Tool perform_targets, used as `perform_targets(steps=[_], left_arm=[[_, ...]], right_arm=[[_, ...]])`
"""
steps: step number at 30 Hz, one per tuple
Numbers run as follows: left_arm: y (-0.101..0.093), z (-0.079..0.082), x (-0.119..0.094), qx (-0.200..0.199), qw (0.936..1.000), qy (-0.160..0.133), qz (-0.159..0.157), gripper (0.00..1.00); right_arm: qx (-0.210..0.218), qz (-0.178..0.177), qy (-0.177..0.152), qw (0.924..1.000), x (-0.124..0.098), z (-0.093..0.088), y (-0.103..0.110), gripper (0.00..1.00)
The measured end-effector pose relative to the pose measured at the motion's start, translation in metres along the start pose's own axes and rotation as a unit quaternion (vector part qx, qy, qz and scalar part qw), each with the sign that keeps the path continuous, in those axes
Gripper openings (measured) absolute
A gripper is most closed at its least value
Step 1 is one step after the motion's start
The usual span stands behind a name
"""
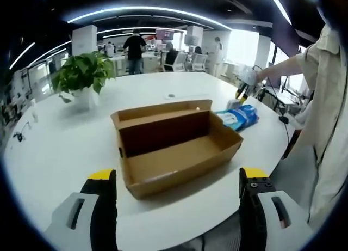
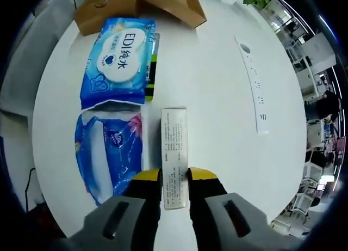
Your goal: Operate the shoe box by opening the lid, removing the specified soft item, and placing it in the target area until the item is outside and the box remains undamaged.
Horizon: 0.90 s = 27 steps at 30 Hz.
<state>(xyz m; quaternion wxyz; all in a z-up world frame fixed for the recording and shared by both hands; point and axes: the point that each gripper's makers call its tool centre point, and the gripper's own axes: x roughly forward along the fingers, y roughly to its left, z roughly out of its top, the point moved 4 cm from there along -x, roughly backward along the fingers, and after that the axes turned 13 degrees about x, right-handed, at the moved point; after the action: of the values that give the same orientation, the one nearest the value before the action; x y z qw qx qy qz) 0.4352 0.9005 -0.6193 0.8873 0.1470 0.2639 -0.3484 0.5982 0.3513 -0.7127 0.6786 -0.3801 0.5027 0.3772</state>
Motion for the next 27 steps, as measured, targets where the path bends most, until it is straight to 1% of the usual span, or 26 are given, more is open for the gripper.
perform_targets(steps=[5,14,18,23,27], left_arm=[[0.001,0.000,0.001,0.003,1.0000,0.000,-0.002,0.95],[0.000,0.003,0.002,0.013,0.9999,0.000,-0.011,0.94],[0.000,0.006,0.001,0.017,0.9997,-0.006,-0.014,0.91],[0.002,0.010,0.001,0.030,0.9993,-0.010,-0.018,0.89],[0.005,0.013,0.002,0.039,0.9990,-0.009,-0.022,0.87]], right_arm=[[0.014,-0.010,-0.005,0.9998,-0.002,0.001,-0.003,0.18],[0.049,-0.037,-0.036,0.9975,-0.019,0.005,-0.003,0.24],[0.068,-0.046,-0.051,0.9953,-0.030,0.009,0.005,0.27],[0.077,-0.048,-0.068,0.9935,-0.044,0.013,0.020,0.33],[0.100,-0.056,-0.093,0.9891,-0.058,0.017,0.032,0.36]])
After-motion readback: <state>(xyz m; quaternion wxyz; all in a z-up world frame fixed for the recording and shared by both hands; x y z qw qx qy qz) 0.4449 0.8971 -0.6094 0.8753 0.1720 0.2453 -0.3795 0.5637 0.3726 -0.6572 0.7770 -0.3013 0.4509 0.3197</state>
